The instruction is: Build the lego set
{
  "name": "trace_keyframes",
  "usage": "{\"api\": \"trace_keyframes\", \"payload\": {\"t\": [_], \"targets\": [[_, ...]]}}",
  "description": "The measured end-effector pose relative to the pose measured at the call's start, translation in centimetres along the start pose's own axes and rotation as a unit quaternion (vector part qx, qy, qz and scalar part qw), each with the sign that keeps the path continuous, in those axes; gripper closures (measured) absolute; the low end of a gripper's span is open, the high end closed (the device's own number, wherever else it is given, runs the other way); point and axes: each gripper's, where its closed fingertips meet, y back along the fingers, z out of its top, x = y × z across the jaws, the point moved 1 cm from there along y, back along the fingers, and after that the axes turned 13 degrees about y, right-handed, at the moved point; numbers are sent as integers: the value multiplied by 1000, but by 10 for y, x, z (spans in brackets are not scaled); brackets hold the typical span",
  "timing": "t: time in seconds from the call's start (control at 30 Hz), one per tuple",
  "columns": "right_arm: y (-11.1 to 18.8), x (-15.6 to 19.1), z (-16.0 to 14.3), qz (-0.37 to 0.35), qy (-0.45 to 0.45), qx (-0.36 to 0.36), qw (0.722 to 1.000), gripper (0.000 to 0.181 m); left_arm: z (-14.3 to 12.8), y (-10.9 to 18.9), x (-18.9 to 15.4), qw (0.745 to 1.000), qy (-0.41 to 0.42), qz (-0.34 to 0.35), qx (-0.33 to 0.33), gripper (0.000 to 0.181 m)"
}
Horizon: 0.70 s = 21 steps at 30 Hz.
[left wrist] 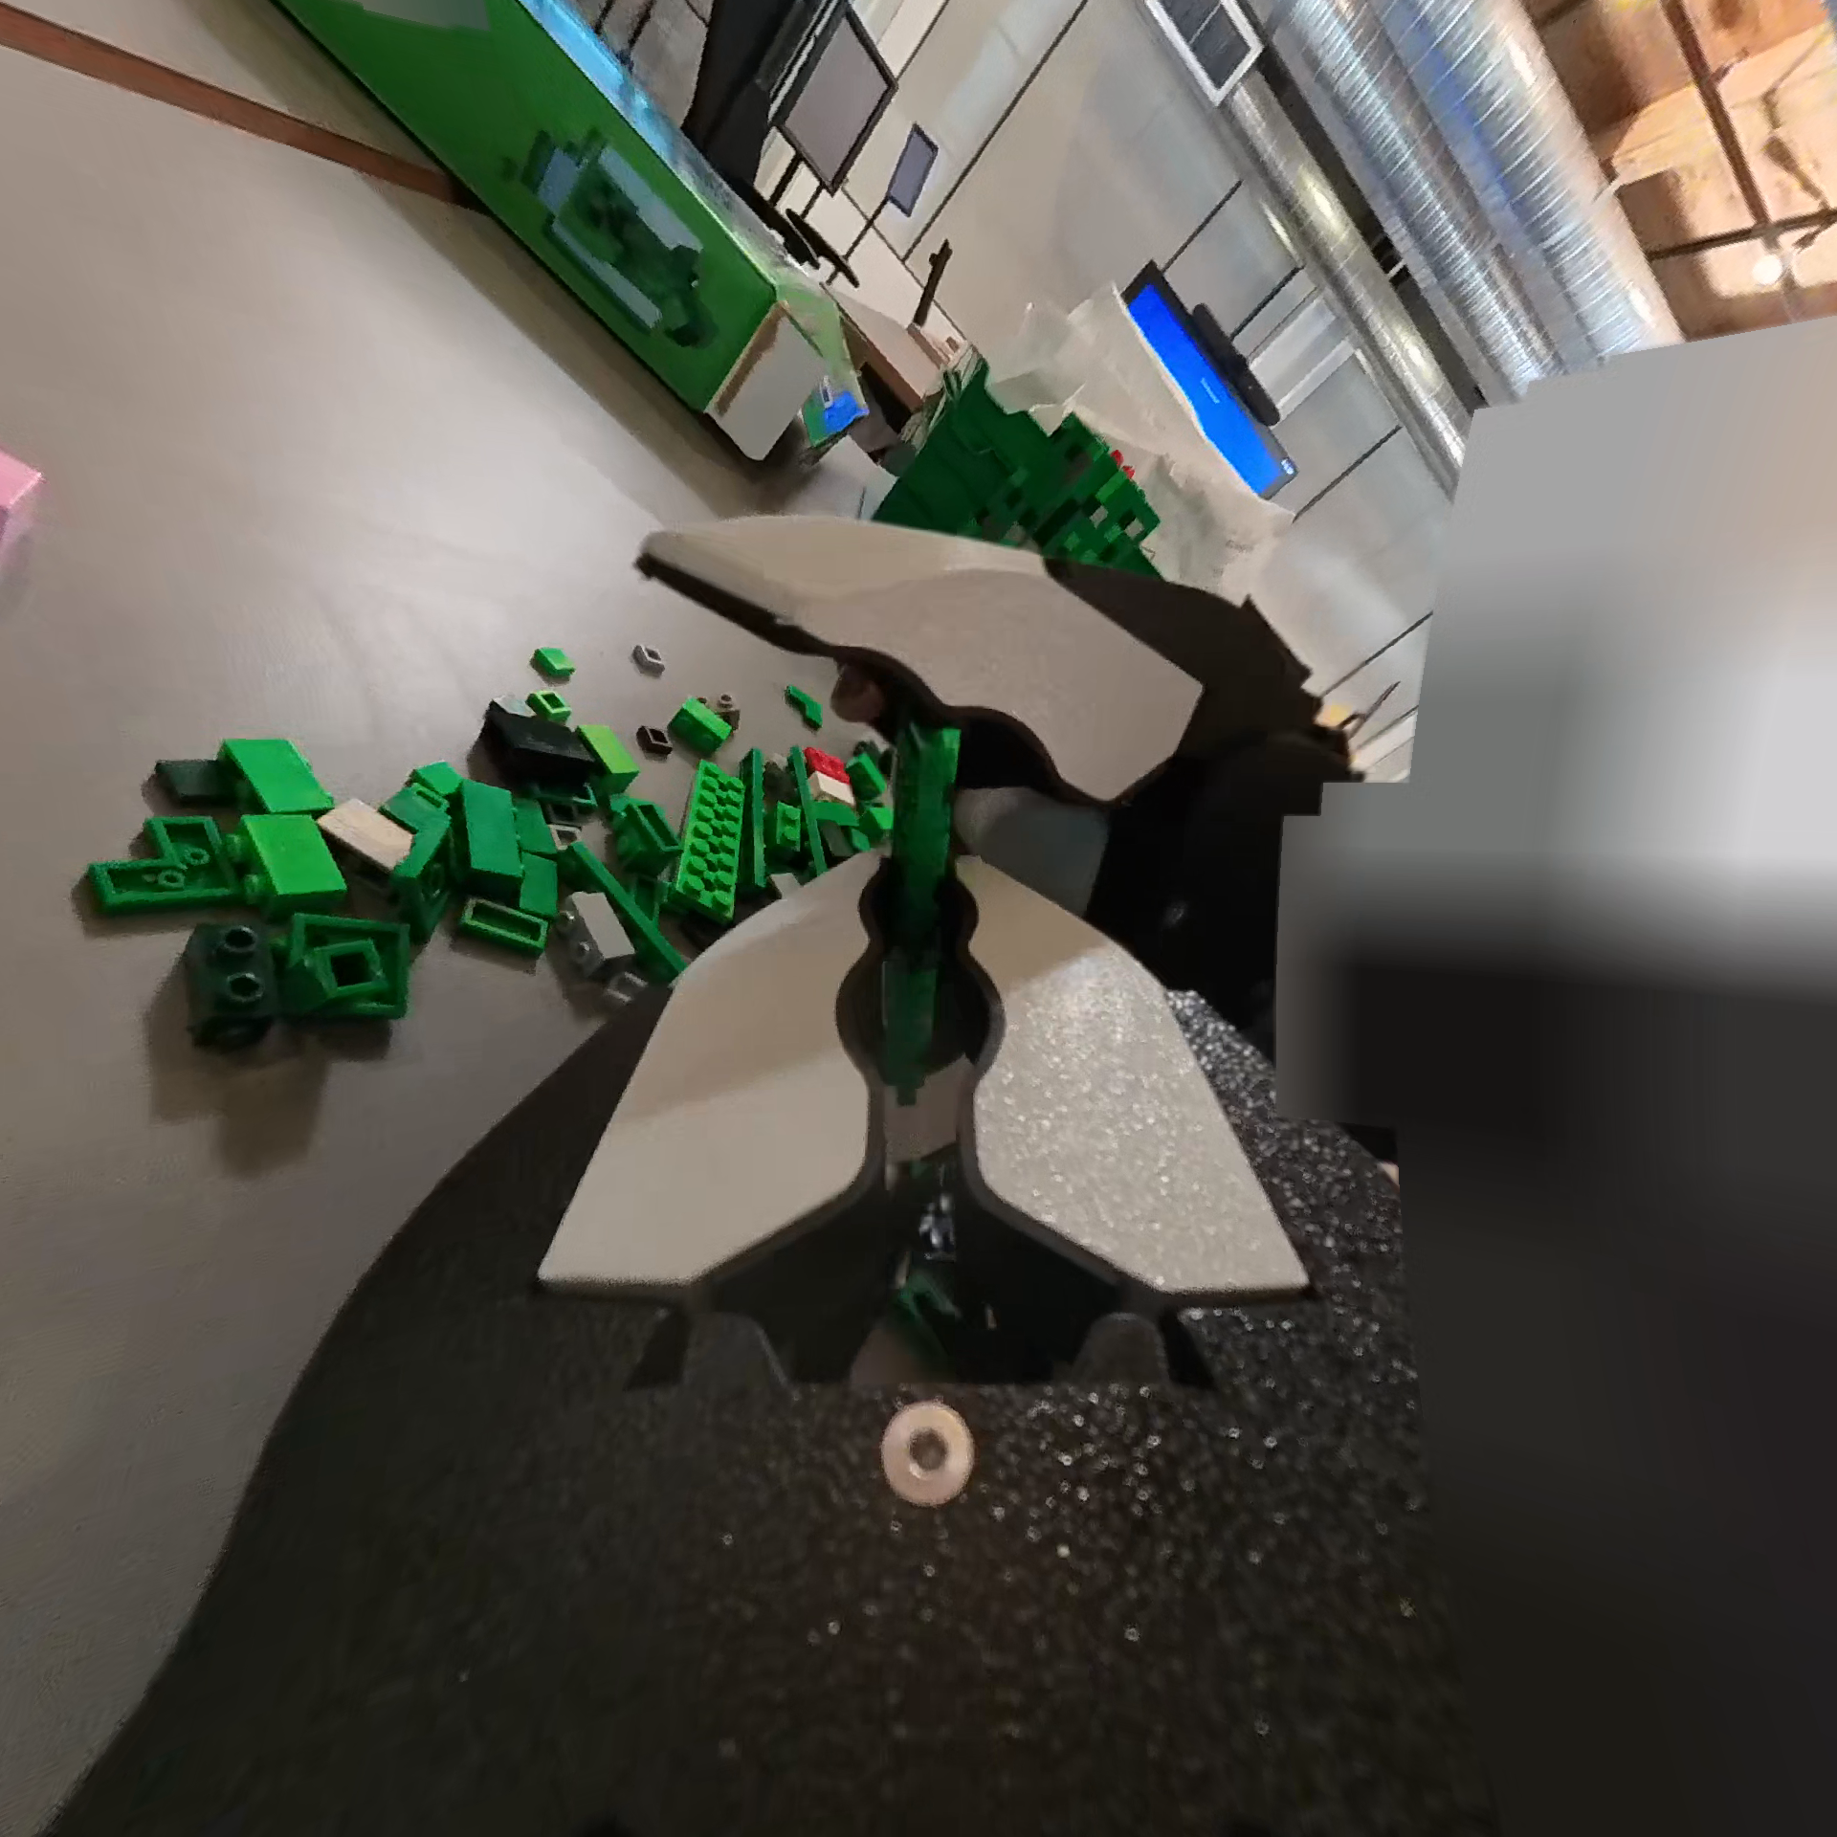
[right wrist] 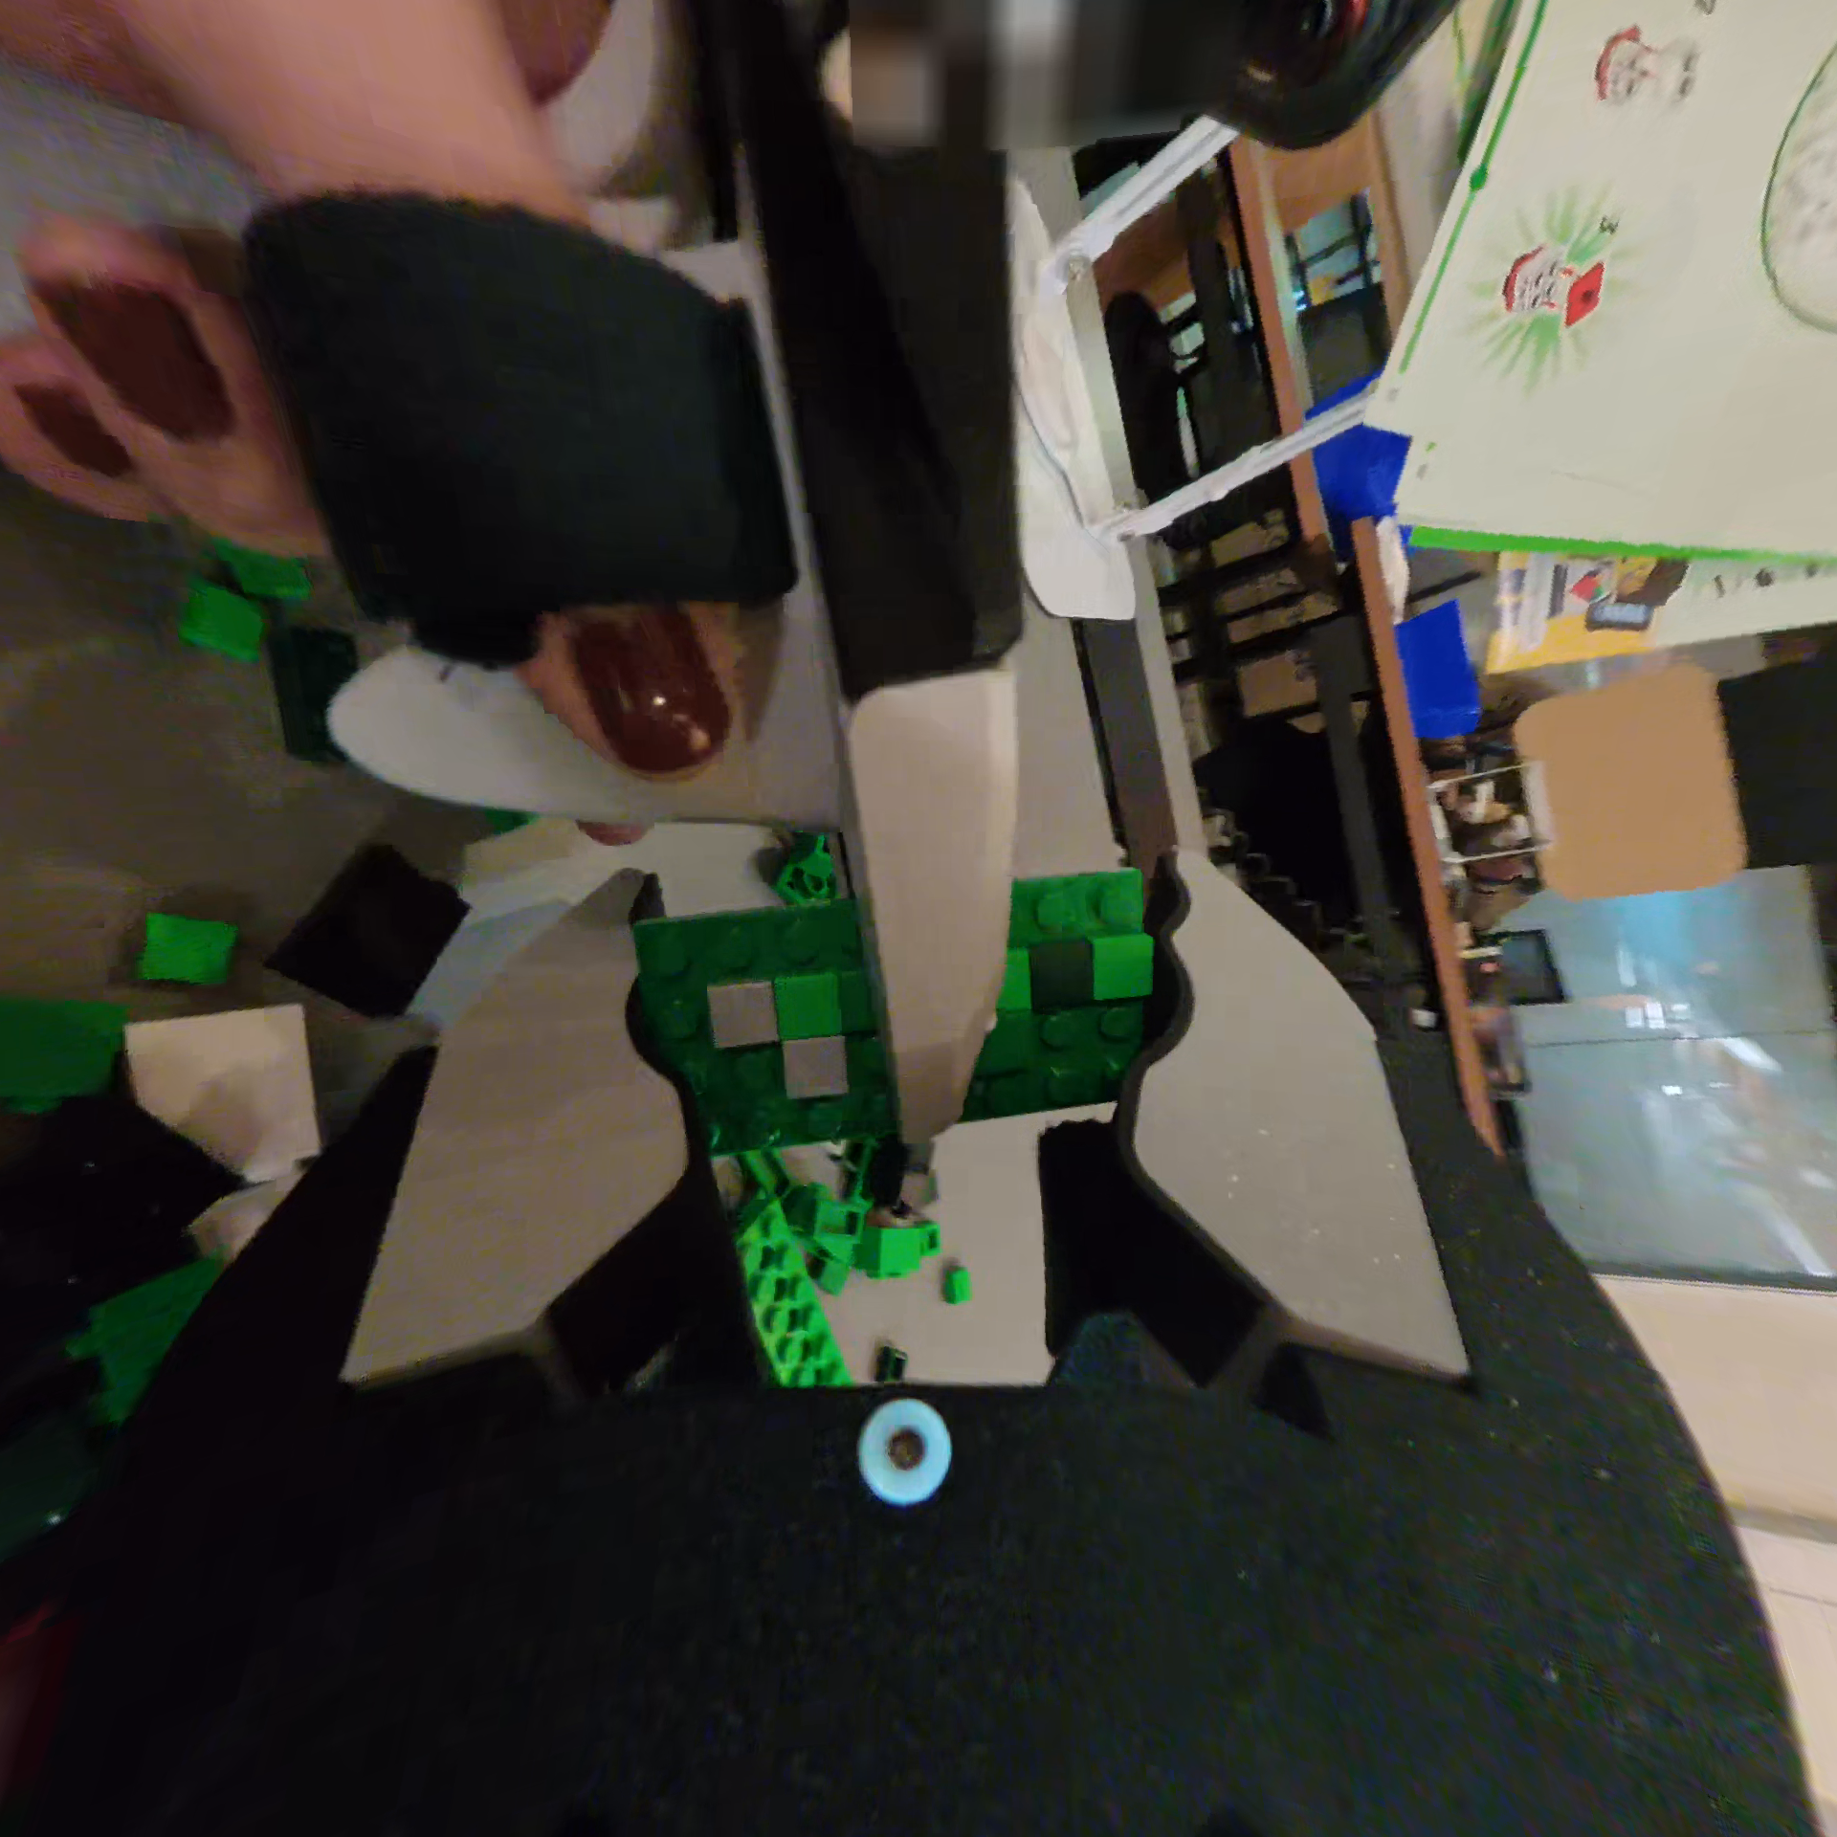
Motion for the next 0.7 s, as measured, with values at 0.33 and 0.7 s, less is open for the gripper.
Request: {"api": "trace_keyframes", "payload": {"t": [0.33, 0.7], "targets": [[28, -11, 6, 77, -124, -88, 985, 77, 16, 8, -22, 992, -61, -52, -101, 176], [61, -4, 8, 172, -435, -293, 834, 128, 26, 18, -29, 980, -40, -112, -157, 176]]}}
